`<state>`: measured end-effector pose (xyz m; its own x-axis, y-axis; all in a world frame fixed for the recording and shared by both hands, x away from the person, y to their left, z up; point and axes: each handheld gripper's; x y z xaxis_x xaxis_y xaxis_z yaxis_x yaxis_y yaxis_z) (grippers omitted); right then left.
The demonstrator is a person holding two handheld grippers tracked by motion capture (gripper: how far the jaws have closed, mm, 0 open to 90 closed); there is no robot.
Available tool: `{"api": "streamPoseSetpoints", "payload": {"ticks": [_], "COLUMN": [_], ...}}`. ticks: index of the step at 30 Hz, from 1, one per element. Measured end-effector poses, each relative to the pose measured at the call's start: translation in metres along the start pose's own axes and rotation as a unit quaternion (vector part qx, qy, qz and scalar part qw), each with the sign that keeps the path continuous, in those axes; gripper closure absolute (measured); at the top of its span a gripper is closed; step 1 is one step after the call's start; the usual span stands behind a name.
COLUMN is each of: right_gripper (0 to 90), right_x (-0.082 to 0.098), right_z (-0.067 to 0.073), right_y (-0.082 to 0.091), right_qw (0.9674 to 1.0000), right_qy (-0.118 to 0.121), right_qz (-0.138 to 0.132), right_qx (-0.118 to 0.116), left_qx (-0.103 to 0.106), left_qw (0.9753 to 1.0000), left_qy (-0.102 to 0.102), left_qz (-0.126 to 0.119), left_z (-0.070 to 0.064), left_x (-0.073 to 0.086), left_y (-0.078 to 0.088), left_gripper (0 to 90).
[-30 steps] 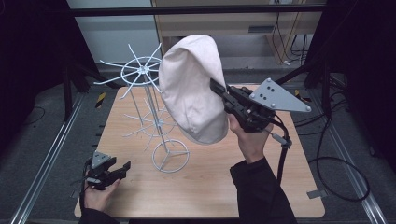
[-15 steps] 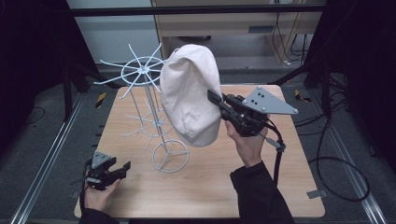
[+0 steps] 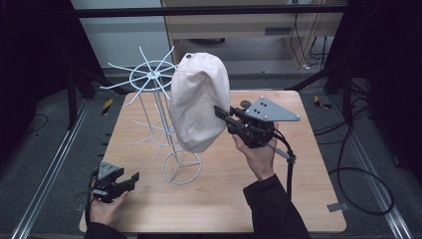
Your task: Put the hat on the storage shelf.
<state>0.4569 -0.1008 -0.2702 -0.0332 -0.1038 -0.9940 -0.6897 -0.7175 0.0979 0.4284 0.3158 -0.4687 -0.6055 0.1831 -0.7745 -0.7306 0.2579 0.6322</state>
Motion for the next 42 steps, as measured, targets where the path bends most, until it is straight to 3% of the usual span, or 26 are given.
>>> {"api": "streamPoseSetpoints", "payload": {"ticks": [13,23,26,28,35,42], "right_gripper": [65.0,44.9,32.6,30.3,13.4,7.8], "right_x": [0.002,0.0,0.0,0.0,0.02,0.068], "right_z": [-0.002,-0.006,-0.008,-0.008,-0.012,-0.027], "right_y": [-0.006,0.002,0.011,0.012,0.033,0.059], "right_qw": [0.9996,0.9992,0.9991,0.999,0.9978,0.9934], "right_qy": [0.001,-0.002,-0.01,-0.012,-0.025,-0.072], "right_qz": [0.018,0.013,0.004,0.004,0.019,0.053], "right_qx": [0.022,0.037,0.042,0.042,0.059,0.072], "left_qx": [0.0,-0.001,-0.002,-0.001,0.0,0.002], "left_qw": [1.0,1.0,1.0,1.0,1.0,1.0], "left_qy": [0.001,0.002,0.001,0.001,0.002,-0.002], "left_qz": [0.001,0.001,0.0,0.0,-0.003,0.002], "left_z": [0.0,0.0,0.0,0.0,-0.001,-0.001], "left_x": [0.0,0.0,0.0,0.0,0.001,0.001], "left_y": [0.0,0.0,0.0,0.0,0.0,-0.001], "left_gripper": [36.6,36.5,36.5,36.5,35.6,35.0]}}
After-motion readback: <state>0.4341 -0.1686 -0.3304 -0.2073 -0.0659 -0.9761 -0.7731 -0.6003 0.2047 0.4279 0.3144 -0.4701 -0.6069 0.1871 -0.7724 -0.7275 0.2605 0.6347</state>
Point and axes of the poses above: each handheld gripper's, and its own axes: y roughly backward along the jaws, x roughly out of its underside, z roughly to its left, and after that the axes turned 2 degrees about z, right-handed
